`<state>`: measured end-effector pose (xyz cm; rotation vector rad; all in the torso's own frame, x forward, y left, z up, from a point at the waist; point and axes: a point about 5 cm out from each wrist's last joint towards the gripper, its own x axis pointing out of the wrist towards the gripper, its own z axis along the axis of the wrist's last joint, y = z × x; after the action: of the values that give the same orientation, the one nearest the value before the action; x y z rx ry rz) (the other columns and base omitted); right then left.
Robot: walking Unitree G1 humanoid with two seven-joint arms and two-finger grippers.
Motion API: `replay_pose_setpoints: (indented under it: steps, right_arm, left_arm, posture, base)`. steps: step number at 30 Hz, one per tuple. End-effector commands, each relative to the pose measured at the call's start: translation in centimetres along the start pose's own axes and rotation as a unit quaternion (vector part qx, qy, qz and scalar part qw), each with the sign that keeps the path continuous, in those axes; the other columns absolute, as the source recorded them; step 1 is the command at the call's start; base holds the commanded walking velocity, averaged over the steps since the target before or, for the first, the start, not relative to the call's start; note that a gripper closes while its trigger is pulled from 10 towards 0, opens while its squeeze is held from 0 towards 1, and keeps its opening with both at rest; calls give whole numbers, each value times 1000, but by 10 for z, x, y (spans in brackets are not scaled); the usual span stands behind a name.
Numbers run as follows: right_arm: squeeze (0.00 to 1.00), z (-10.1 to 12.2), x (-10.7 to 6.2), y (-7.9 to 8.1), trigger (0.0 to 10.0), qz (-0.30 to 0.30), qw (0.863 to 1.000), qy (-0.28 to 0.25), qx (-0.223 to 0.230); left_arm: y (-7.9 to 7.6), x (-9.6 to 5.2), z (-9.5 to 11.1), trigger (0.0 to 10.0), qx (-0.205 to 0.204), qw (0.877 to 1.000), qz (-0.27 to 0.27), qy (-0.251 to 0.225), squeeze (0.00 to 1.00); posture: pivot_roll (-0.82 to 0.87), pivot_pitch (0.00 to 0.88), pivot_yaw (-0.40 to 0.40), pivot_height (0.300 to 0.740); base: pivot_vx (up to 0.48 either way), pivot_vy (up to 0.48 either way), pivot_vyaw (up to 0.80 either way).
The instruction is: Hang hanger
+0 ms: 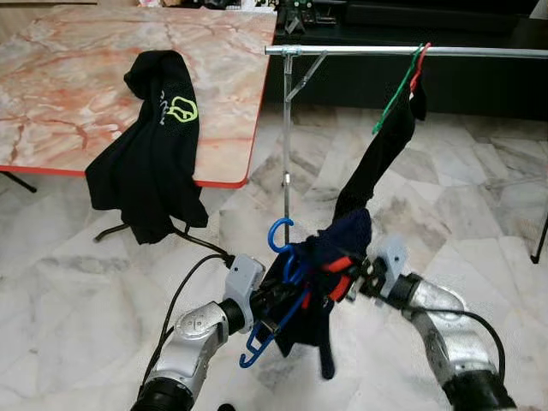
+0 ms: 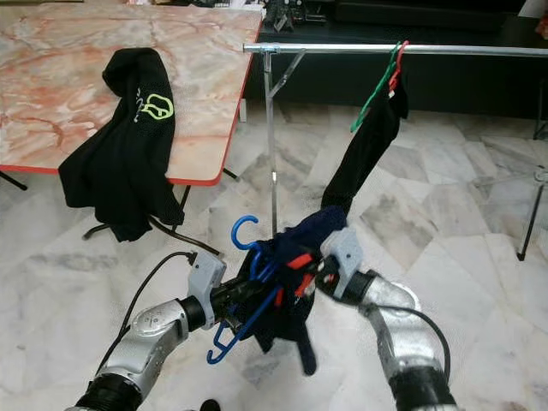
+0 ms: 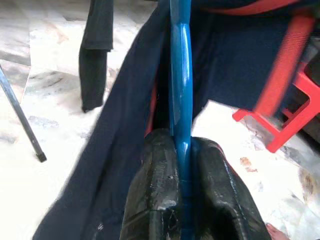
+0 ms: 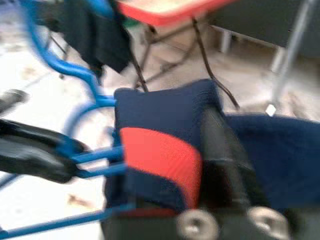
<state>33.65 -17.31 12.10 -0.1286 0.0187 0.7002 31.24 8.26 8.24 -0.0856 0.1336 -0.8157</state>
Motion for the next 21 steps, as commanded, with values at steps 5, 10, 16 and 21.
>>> replay_pose_setpoints:
  steps: [5, 10, 16, 21]
  right_arm:
    - [0, 2, -5, -3, 10000, -43, 999, -23, 13]
    - [0, 3, -3, 25, 10000, 83, 995, -43, 23]
    - [0, 3, -7, 31, 10000, 128, 991, -35, 21]
    - [0, -5, -7, 21, 10000, 61, 998, -8, 11]
  left_arm:
    - [3, -1, 5, 10000, -21, 999, 12, -22, 0]
    - [3, 1, 7, 10000, -22, 999, 9, -24, 0]
    - [3, 1, 7, 10000, -25, 999, 9, -26, 0]
    - [1, 2, 7, 10000, -29, 999, 9, -28, 0]
  posture:
    - [-32, 218, -11, 740]
    - [-32, 216, -11, 740]
    - [-35, 220, -13, 740]
    - [-38, 223, -12, 740]
  base:
    - [0, 0, 0]
    - [0, 0, 0]
    - [0, 0, 0]
    - [0, 0, 0]
